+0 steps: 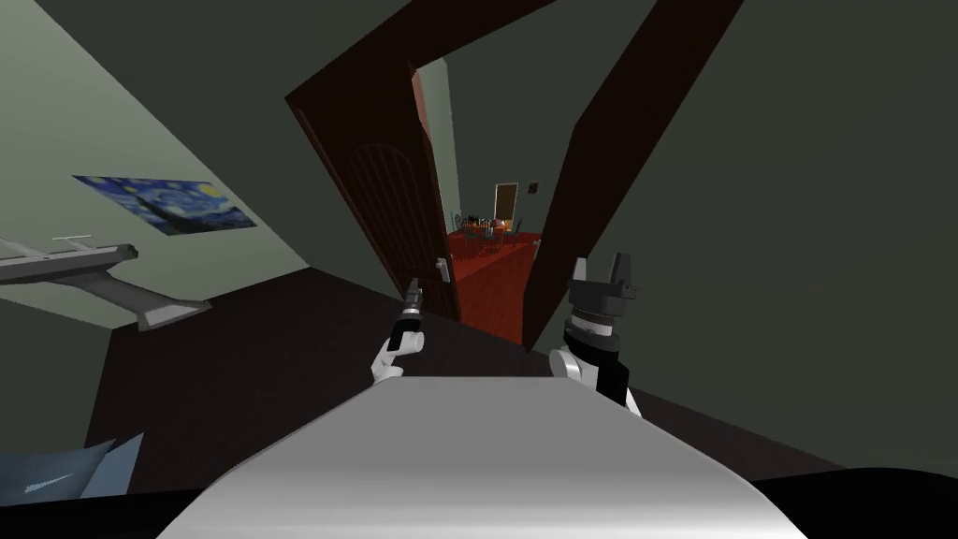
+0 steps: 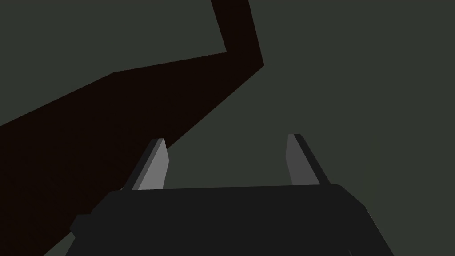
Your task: Push the door open
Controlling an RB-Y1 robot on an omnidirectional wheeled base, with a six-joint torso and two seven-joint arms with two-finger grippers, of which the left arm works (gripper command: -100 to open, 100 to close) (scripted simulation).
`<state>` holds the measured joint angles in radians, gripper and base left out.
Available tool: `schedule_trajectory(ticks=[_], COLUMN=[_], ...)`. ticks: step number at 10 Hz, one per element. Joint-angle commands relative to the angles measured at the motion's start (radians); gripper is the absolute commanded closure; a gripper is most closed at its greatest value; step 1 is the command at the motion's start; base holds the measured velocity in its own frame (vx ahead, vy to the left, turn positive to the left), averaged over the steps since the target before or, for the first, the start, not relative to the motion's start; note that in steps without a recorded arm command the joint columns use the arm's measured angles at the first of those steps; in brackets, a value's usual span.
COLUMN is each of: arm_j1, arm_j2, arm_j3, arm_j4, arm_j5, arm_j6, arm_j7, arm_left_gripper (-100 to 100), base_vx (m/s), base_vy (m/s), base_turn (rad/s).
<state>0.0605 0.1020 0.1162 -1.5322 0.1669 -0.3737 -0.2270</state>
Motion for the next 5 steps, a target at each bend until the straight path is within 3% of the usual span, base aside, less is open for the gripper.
schedule_trajectory(ticks=[1,5], arm_j1=[-0.016,-0.060], arm_j2=[-0.001,-0.006], arm_j3=[0.002,0.008], arm_j4=[0.028,0.102], arm_j5=[0.004,0.014], arm_j6=[-0.001,-0.002], arm_j7=[-0.003,-0.010], arm_left_gripper=[-100,-100], base_vx=[0.019,0.015], base_vy=[0.131,0.133], base_turn=[-0.161,-0.147])
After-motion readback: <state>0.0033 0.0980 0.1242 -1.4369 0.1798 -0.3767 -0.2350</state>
